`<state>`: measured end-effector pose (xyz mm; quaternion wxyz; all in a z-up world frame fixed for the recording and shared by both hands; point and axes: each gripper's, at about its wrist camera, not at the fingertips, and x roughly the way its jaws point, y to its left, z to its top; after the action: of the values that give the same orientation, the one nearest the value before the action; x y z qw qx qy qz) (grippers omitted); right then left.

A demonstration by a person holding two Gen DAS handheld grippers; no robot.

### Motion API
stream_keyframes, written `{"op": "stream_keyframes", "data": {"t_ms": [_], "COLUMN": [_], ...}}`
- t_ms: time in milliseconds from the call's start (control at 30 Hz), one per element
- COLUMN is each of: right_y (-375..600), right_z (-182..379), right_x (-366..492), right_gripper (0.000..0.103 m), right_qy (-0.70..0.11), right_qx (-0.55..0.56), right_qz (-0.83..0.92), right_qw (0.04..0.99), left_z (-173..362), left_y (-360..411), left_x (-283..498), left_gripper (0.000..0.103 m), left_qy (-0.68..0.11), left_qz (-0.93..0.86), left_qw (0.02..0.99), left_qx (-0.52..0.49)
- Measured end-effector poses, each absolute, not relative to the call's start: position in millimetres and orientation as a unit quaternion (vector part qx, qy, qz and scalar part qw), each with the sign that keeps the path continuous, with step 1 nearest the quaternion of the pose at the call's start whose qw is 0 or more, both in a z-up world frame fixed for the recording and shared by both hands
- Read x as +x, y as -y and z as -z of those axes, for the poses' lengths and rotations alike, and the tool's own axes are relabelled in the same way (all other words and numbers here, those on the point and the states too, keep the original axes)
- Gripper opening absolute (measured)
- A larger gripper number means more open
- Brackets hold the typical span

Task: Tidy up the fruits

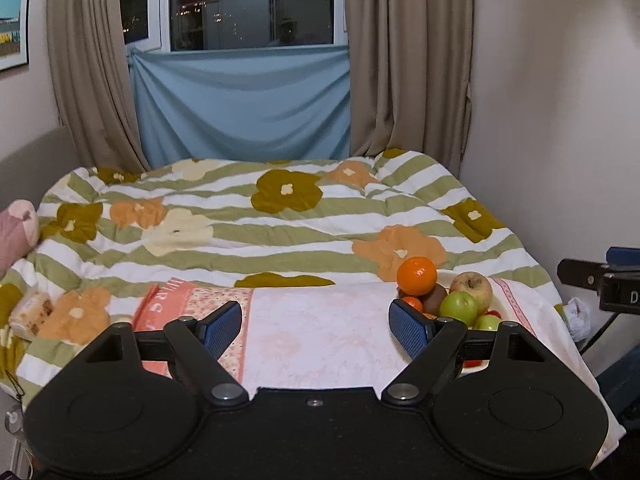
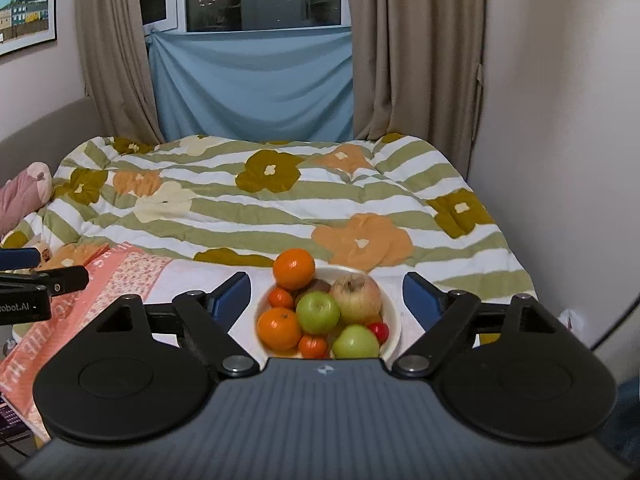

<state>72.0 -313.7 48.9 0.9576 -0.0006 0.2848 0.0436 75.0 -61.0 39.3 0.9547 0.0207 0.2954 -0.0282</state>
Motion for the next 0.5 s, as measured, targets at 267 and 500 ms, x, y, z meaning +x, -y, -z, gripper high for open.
{"op": "stream_keyframes", "data": {"t_ms": [267,500], "right_y": [301,297], "right_z": [-42,-43], "right_x": [17,-7], "right_gripper": [0.103,0.103], "right_qy": [-0.289,-0.287], "right_qx": [-0.011,-0.006], "right_qz": [-0.026,-0.032], "right_qw": [0.957,0.957], "left_z": [-39,-34], "left_y": [61,60], "left_x": [29,5], "left_gripper": [0.103,0.103], "left_qy": [-0.278,-0.282], "left_qz": [0.017,0.005], "left_qw": [0.960,0.959], "left_qx": [0.022,0.025]}}
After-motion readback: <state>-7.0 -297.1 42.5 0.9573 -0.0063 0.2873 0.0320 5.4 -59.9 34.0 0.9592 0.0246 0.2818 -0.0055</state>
